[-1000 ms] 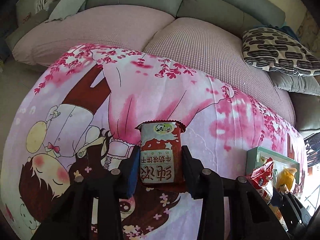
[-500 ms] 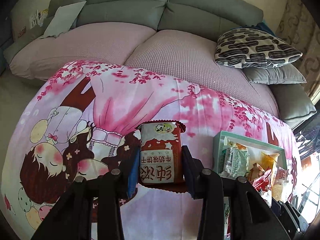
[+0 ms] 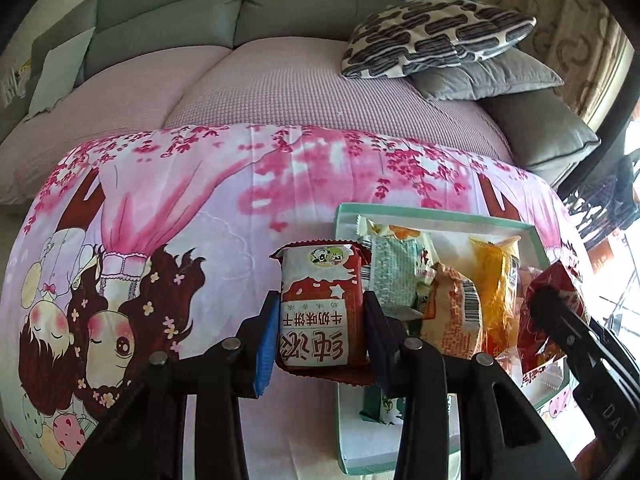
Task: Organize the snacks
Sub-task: 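Carry the milk biscuit box with the left tool and red nice packet with the right tool into the tray, then lower the milk biscuit box with the left tool while the right tool lowers the red packet into the tray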
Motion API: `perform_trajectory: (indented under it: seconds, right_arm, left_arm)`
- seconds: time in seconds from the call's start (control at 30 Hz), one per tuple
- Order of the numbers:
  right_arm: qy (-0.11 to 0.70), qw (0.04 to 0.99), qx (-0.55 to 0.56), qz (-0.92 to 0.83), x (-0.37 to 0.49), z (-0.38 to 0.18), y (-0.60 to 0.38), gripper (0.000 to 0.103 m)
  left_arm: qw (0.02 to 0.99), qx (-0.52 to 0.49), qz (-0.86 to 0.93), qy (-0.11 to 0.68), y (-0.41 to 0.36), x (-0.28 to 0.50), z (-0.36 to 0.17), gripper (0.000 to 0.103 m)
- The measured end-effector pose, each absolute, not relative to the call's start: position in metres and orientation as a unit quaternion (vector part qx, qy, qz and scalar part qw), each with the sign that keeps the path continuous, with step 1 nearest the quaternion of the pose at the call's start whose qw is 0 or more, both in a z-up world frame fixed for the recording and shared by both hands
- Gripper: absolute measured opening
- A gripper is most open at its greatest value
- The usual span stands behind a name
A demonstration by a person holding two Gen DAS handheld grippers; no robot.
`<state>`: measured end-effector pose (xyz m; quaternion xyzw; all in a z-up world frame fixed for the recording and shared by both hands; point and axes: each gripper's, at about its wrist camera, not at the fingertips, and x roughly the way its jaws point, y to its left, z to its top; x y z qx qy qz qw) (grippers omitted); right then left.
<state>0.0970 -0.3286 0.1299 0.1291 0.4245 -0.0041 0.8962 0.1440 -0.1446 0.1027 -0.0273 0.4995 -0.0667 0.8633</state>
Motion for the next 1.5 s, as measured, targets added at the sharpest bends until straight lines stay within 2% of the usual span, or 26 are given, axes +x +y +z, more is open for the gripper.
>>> perform_trajectory:
  seconds: [0.4, 0.87, 1.07, 1.5]
  right_arm:
    - [0.446, 0.888, 0.114, -0.023, 0.094, 0.12, -0.334, 0.044]
    - [0.469, 0.877, 0.1, -0.031, 0.098, 0.109, -0.328, 0.044]
    - [0.511, 0.854, 0.094, -0.022, 0.105, 0.085, -0.32, 0.044]
    - [0.542, 0.836, 0.078, -0.034, 0.107, 0.064, -0.315, 0.044]
  left_arm:
    - [0.848, 0.009, -0.099, 0.52, -0.181, 0.134, 0.087, 0.041]
    - [0.844, 0.01, -0.1, 0.527, -0.181, 0.133, 0.082, 0.041]
    - [0.834, 0.003, -0.11, 0.541, -0.182, 0.135, 0.075, 0.041]
    - [0.823, 0.007, -0.127, 0.553, -0.187, 0.135, 0.069, 0.041]
